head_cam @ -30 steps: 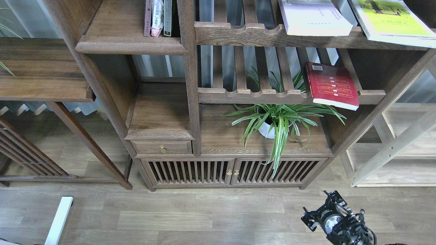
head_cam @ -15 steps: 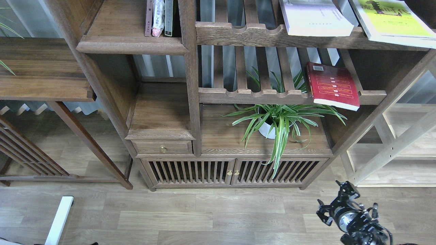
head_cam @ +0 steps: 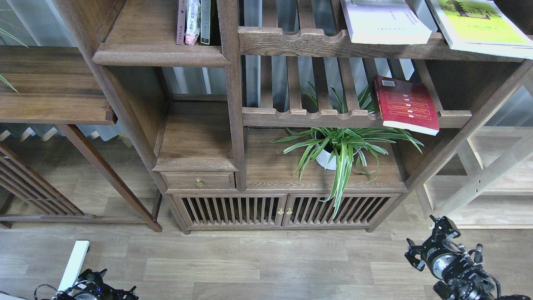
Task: Organize books on shelf
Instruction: 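Raise both grippers into view toward the shelf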
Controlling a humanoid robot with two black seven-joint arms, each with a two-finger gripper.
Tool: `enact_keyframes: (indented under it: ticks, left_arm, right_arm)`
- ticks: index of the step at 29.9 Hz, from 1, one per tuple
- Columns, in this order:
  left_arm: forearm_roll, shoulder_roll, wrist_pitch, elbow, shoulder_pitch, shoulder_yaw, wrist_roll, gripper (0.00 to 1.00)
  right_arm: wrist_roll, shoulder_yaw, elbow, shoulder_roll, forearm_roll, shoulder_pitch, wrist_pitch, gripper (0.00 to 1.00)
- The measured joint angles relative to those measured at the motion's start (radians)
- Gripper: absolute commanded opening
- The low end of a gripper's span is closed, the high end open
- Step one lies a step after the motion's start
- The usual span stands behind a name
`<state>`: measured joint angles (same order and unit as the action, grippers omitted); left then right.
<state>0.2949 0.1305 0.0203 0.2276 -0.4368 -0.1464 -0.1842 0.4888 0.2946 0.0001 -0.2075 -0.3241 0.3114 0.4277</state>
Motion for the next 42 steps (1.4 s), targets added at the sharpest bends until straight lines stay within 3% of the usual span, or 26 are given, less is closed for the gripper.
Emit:
enact_keyframes:
  ticks: [3,12,19,27,42]
  left_arm:
    - [0.000,0.001,0.014,0.001,-0.027,0.002,0.000,1.00]
    - [0.126,0.022,0.082,-0.001,-0.043,-0.132,-0.180,1.00]
    - [0.135,0.056,0.079,0.045,-0.045,-0.134,-0.258,1.00]
    - [0.127,0.199,0.031,0.300,-0.081,0.019,-0.269,1.00]
    - [0.249,0.476,0.020,0.659,-0.098,0.160,-0.304,1.00]
  right_arm:
    - [0.000,0.000,0.000,-0.025,0.002,0.002,-0.005,1.00]
    - [0.000,0.001,0.000,-0.122,0.000,0.019,-0.009,1.00]
    - [0.000,-0.003,0.024,-0.256,0.000,0.066,-0.008,1.00]
    - [0.000,-0.079,0.232,-0.407,-0.006,0.140,-0.045,1.00]
    - [0.000,-0.213,0.426,-0.604,-0.147,0.130,-0.089,1.00]
